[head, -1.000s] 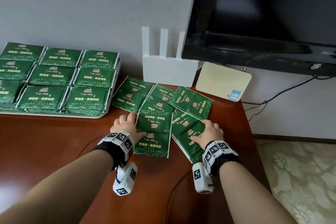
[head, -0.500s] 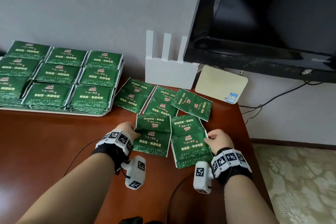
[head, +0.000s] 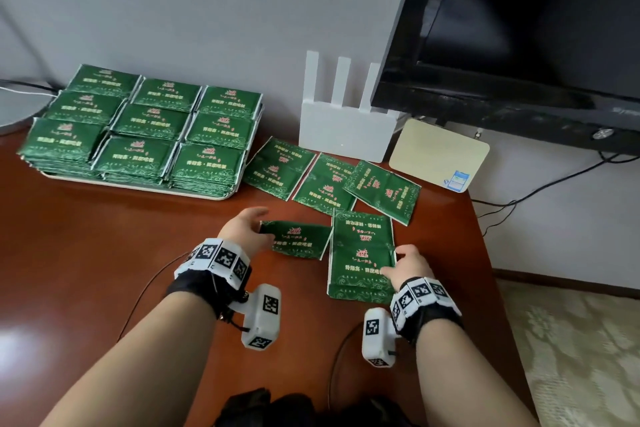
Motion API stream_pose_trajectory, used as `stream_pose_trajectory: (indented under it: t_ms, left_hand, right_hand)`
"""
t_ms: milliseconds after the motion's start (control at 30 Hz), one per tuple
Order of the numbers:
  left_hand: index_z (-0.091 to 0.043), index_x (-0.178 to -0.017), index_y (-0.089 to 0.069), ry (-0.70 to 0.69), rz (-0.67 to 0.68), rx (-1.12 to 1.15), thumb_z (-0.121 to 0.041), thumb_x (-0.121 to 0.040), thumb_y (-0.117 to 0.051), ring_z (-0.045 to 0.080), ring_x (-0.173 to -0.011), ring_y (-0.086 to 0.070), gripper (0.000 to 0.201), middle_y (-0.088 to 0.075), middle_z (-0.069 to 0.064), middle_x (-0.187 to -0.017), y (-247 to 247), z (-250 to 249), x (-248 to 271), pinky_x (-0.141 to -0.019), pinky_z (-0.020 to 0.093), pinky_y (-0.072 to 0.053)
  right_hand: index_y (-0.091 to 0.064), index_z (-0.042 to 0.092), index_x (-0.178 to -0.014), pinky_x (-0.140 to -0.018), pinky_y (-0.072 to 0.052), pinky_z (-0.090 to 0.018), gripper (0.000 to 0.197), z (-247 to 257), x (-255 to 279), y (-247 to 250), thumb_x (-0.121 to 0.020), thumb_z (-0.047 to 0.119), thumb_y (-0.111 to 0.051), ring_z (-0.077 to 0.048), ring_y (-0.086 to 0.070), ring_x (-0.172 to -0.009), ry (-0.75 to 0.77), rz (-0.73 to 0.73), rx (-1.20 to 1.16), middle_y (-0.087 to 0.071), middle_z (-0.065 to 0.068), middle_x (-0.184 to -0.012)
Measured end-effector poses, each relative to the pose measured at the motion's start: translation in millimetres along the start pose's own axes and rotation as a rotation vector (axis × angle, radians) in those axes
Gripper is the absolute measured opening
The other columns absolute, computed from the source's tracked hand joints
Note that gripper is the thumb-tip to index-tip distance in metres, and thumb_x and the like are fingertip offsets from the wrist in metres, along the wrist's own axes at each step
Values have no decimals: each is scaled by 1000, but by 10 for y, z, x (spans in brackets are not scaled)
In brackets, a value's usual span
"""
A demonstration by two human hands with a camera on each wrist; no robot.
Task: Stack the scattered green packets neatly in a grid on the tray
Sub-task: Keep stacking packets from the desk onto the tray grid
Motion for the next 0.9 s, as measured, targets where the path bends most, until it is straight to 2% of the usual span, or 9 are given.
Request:
stream_pose_trajectory:
  t_ms: [100, 267, 400, 500, 600, 667, 733, 800, 900]
  left_hand:
    - [-21, -122, -57, 6, 13, -68, -5, -83, -61, 21, -98, -61, 42, -63, 8, -114, 1, 39, 48, -78, 25, -48]
    - [-19, -118, -59, 48, 3, -27, -5, -84, -61, 23, -95, -63, 37, -63, 9, -112, 11, 115, 39, -81, 29, -50]
    - [-18, -115, -61, 56, -5, -7, -5, -85, -60, 25, -95, -64, 33, -64, 10, -109, 32, 143, -43, -86, 35, -52]
    - [-18, -114, -61, 48, -19, -4, -8, -87, -59, 24, -91, -64, 29, -65, 10, -105, 20, 125, -114, -84, 35, -53]
    - [-17, -110, -63, 44, -31, -22, -11, -87, -59, 21, -84, -61, 24, -65, 9, -101, -24, 106, -170, -80, 32, -53]
    - [-15, -107, -64, 48, -42, -39, -14, -87, -60, 20, -78, -58, 21, -65, 10, -102, -37, 97, -194, -71, 28, -49]
    - [-14, -109, -63, 51, -42, -82, -18, -88, -60, 19, -79, -55, 23, -63, 10, -107, -40, 96, -212, -68, 26, -44]
    - [-14, -113, -60, 49, -25, -112, -21, -89, -58, 19, -80, -55, 25, -63, 10, -108, -46, 101, -216, -68, 25, -42]
    - [-15, -111, -60, 45, 5, -123, -20, -88, -59, 18, -78, -55, 23, -63, 7, -99, -63, 122, -210, -67, 24, -42]
  right_hand:
    - [-55, 12, -118, -91, -48, -34, 43, 23, -21, -3, -78, 15, -71, -27, -58, -109, -6, 12, -36, -57, -10, -123]
    - [-50, 10, -122, -92, -47, -32, 44, 71, -53, -32, -81, 10, -67, -27, -59, -108, -14, 53, -88, -62, -9, -117]
    - [-67, 6, -106, -72, -45, -25, 21, 94, -61, 26, -88, 10, -57, -26, -61, -84, 26, 114, -7, -69, -11, -102]
    - [-70, 9, -96, -68, -43, -24, 24, 65, -69, 119, -89, 6, -48, -25, -59, -75, 56, 119, -43, -69, -10, -93]
    - [-66, 14, -81, -58, -46, -27, 27, 15, -90, 188, -90, 1, -44, -17, -54, -60, 14, 79, -239, -62, -3, -73]
    - [-59, 15, -75, -57, -53, -25, 25, -9, -93, 199, -90, 1, -45, -20, -58, -68, -28, 76, -394, -60, -3, -79]
    - [-55, 12, -83, -74, -57, -34, 13, -10, -84, 189, -90, 3, -49, -26, -61, -77, -46, 85, -495, -61, -6, -85]
    - [-50, 14, -96, -83, -54, -38, 8, -3, -40, 182, -91, 12, -55, -19, -59, -75, -38, 101, -579, -56, -2, -87]
    - [-57, 12, -96, -76, -54, -28, 9, 28, 3, 139, -88, 16, -60, -12, -58, -81, 44, 196, -587, -60, -3, -100]
Point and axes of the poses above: each hand's wrist, its own x-axis away from the middle knuckle, its own y-axis out of the back of the hand, z = x × y, the point moved 5 cm from there along -x, towards the middle knuckle
